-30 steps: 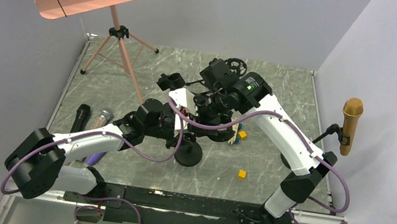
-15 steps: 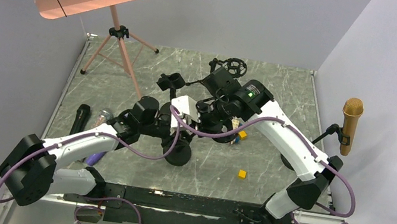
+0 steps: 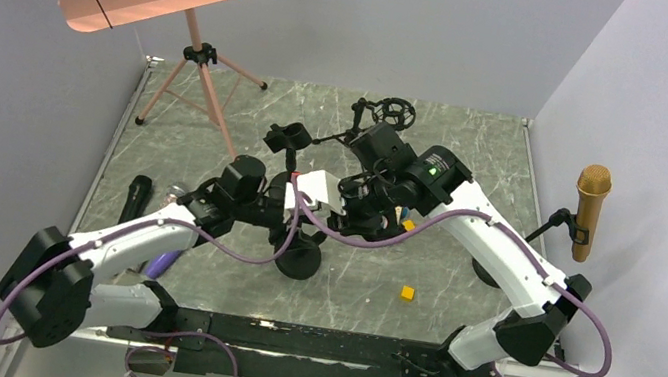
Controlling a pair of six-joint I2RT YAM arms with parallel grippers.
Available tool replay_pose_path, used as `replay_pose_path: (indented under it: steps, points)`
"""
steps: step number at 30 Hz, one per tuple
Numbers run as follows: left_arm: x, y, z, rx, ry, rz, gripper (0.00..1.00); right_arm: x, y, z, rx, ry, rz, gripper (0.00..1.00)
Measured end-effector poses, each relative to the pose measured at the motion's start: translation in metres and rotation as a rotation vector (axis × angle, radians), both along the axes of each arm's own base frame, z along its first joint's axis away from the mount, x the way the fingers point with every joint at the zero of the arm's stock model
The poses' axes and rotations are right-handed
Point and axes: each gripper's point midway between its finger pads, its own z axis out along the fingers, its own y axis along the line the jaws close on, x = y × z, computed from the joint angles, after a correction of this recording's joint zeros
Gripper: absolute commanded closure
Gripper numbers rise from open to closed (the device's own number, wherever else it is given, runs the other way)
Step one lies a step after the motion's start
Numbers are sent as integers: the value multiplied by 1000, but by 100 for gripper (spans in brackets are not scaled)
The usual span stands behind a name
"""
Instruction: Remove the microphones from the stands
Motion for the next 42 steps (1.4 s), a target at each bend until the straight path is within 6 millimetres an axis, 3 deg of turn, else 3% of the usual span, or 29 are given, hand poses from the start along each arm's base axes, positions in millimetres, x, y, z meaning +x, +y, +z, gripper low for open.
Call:
replay_pose_path:
  steps: [4,6,9,18,25,26,28,30,35,39,42]
  points:
    - [2,-9,-13,4,43,-35,60,1,-2,-1,1,-3,-9,93]
    - [4,-12,-17,3,54,-48,73,2,-5,-1,-1,1,-26,96]
    - [3,-14,-17,-1,62,-60,100,7,-7,-2,5,7,-64,100]
    - [5,-18,-13,60,-58,16,100,20,-18,-5,30,198,-306,100]
    - [42,3,-6,162,-349,298,100,54,-28,-21,32,503,-608,100]
    - [44,5,-7,177,-365,312,95,55,-27,-23,32,539,-628,100]
    - [43,6,-10,196,-373,312,67,54,-27,-26,31,576,-650,100]
    - [39,7,-11,201,-365,292,50,53,-26,-26,30,585,-651,100]
    - [26,10,-1,173,-299,205,41,55,-27,-28,30,542,-599,100]
    - [34,19,13,122,-245,190,39,54,-26,-29,39,479,-510,100]
    - [37,22,13,90,-181,164,39,43,-23,-28,43,393,-416,100]
